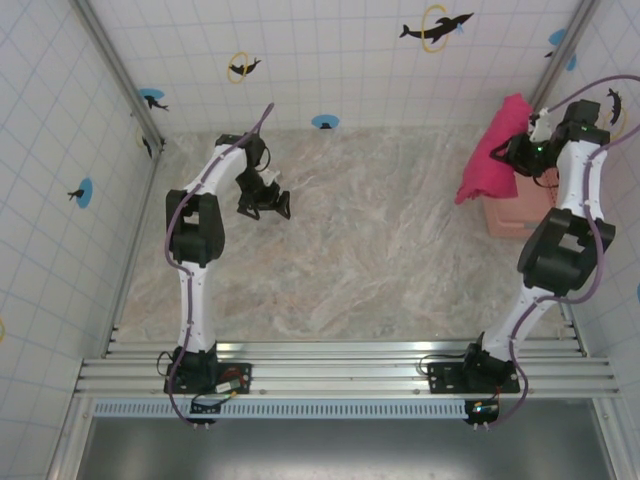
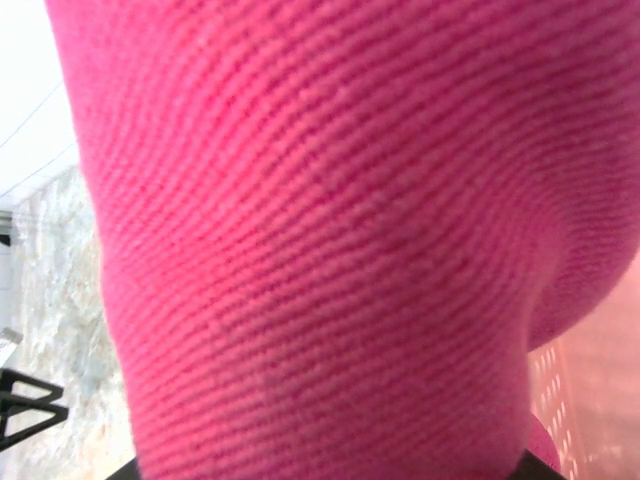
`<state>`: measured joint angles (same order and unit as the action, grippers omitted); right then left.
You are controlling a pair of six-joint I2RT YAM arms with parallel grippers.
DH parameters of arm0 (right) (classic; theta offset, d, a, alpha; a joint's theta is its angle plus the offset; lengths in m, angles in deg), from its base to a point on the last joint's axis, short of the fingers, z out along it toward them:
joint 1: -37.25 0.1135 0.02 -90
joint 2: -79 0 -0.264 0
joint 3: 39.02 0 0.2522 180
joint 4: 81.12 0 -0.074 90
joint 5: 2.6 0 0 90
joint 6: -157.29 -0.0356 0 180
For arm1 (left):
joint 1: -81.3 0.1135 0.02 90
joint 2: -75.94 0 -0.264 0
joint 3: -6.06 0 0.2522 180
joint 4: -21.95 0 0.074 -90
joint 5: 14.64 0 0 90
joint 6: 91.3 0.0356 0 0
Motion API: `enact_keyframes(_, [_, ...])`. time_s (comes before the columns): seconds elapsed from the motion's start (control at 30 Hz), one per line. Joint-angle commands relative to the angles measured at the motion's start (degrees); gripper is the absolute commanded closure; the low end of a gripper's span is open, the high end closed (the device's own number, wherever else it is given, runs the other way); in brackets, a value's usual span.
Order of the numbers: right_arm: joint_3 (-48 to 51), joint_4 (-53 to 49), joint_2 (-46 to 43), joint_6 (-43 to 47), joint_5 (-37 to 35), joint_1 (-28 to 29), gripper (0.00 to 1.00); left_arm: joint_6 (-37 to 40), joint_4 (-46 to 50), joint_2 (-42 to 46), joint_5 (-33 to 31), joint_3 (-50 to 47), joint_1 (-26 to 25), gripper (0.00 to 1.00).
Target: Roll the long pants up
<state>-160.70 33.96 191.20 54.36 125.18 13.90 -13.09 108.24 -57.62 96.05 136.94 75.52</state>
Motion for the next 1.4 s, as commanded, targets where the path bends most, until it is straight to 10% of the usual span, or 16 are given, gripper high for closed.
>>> enact_keyframes(0.0, [1.47,9.83,-5.82,-1.78,-2.19,-0.44,0.84,1.42,2.69,3.83,-0.47,-0.20,-0.10,0.03])
enact_keyframes(0.87, [21.53,43.54,-11.64,-14.93,-26.80,-5.04,0.83,-0.25,7.52,0.88,-2.53,3.42,-2.17,0.03])
enact_keyframes(1.37, [16.19,23.37,-3.23,-13.70,-46.64,-2.60,0.83,-0.32,10.23,-0.31,-3.78,5.31,-2.16,0.02])
